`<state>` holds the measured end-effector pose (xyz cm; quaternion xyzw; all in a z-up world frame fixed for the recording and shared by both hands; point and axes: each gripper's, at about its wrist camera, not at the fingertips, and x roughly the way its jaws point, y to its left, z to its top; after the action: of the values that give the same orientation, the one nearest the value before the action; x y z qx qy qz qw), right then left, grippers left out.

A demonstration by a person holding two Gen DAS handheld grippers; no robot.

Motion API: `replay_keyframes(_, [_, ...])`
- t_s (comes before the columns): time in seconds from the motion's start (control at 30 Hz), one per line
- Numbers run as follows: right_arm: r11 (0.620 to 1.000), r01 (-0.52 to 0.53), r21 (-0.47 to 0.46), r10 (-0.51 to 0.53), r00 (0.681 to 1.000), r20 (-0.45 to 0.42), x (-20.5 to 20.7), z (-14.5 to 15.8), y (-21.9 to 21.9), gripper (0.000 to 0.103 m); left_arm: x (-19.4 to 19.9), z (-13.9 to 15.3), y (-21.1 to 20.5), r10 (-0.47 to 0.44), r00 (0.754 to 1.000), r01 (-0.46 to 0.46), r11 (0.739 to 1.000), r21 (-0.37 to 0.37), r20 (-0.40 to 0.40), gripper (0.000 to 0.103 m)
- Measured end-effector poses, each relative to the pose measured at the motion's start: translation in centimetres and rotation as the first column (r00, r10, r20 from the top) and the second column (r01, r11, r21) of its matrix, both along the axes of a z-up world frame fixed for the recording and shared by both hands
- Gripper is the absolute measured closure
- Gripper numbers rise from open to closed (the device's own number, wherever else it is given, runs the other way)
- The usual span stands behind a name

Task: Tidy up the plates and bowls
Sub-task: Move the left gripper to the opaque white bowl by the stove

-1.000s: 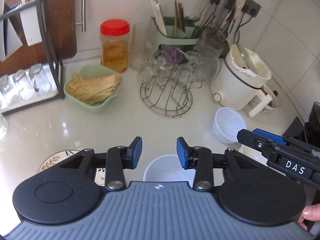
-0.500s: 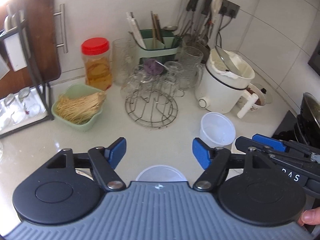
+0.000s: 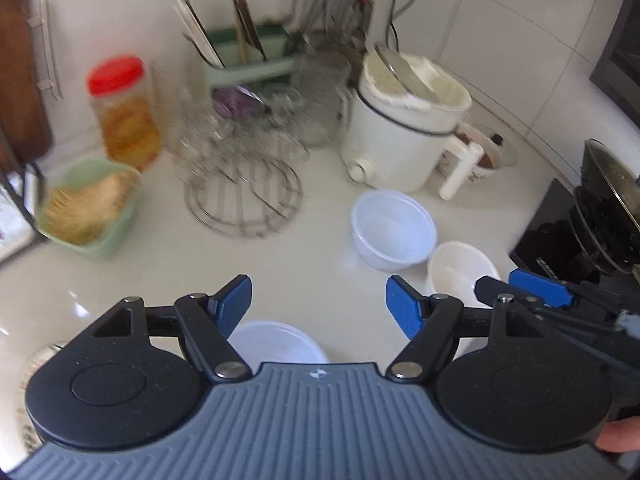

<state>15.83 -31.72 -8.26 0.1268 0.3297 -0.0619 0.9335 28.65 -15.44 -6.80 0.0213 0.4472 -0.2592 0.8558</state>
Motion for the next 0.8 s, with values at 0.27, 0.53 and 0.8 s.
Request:
replay_keyframes(0.27, [0.998, 0.055, -0.027, -0.057, 0.995, -0.076, -0.1, -3.9, -3.1, 0.056, 1.4, -4.1, -4.2, -0.068, 0.994, 0.067, 0.998, -0.019, -0.088, 0.025])
replay_keyframes(0.53, [0.988, 0.145, -0.060, -0.151, 0.983, -0.105, 0.8, -6.4, -7.2, 0.056, 3.1, -7.0, -9.4, -0.153, 0.978, 0.149, 0.988, -0.043, -0.144, 0.025])
replay_keyframes(0.8, [0.979, 0.193, -0.065, -0.200, 0.969, -0.143, 2.0, -8.7, -10.4, 0.057, 4.6, -8.6, -12.9, -0.225, 0.961, 0.219, 0.974, -0.053, -0.163, 0.026])
